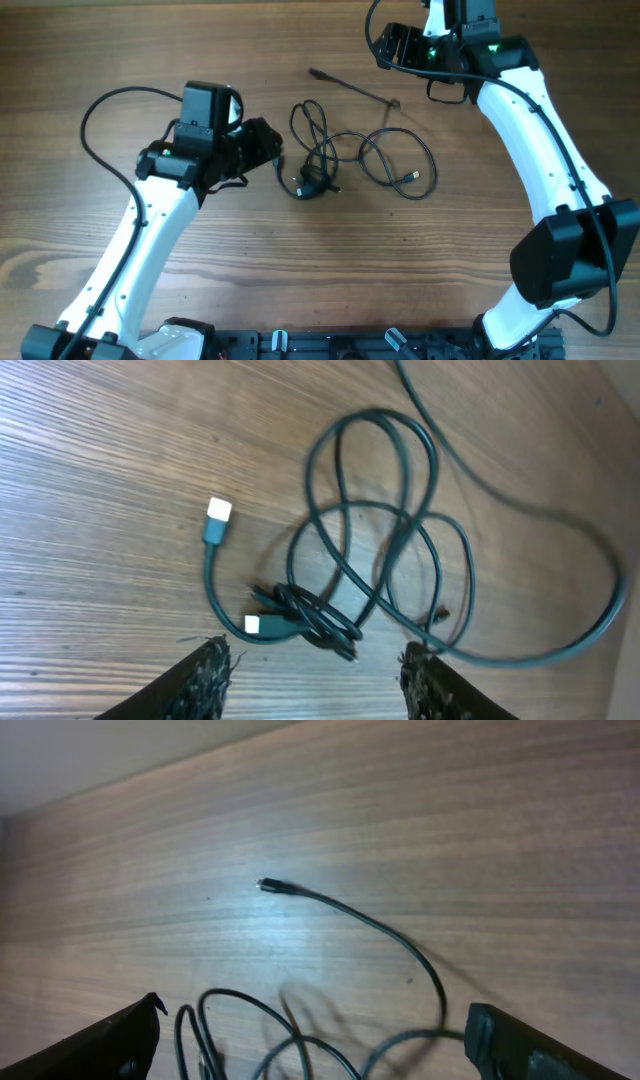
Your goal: Untangle cables
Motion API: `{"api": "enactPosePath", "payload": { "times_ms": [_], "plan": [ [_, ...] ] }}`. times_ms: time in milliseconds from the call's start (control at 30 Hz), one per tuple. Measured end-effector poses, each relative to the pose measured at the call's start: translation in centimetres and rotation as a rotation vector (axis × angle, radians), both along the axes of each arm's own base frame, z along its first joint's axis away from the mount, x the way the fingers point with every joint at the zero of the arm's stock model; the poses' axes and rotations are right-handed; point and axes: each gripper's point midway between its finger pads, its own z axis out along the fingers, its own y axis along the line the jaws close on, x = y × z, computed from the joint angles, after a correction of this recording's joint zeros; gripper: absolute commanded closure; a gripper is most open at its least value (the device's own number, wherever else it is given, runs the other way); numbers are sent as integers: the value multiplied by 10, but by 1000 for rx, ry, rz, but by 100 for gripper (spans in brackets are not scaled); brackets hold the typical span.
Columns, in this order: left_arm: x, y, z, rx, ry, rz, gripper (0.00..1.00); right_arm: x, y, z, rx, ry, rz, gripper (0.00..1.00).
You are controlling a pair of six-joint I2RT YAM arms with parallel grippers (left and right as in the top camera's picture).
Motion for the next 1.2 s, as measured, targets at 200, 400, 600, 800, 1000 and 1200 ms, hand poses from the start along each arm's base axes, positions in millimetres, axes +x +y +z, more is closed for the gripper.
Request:
{"api": "enactPosePath", "payload": {
  "times_ms": [200, 400, 600, 800, 1000, 1200],
  "plan": [
    [-7, -29, -32, 6, 104, -43, 52, -6, -4, -5, -10, 33, -2, 0],
    [-14, -46, -76, 14, 247, -16, 51, -6, -4, -6, -11, 34, -2, 0],
    [-1, -54, -92, -6, 248, 14, 48, -6, -4, -6, -11, 35, -2, 0],
    [9, -58, -89, -27, 213, 22, 46, -8, -4, -7, -13, 44, -2, 0],
    [4, -65, -89, -26, 219, 8, 48, -8, -4, -7, -15, 44, 1, 0],
    [-4, -78, -100, -3, 243, -7, 66, -8, -4, -7, -17, 43, 4, 0]
  ]
}}
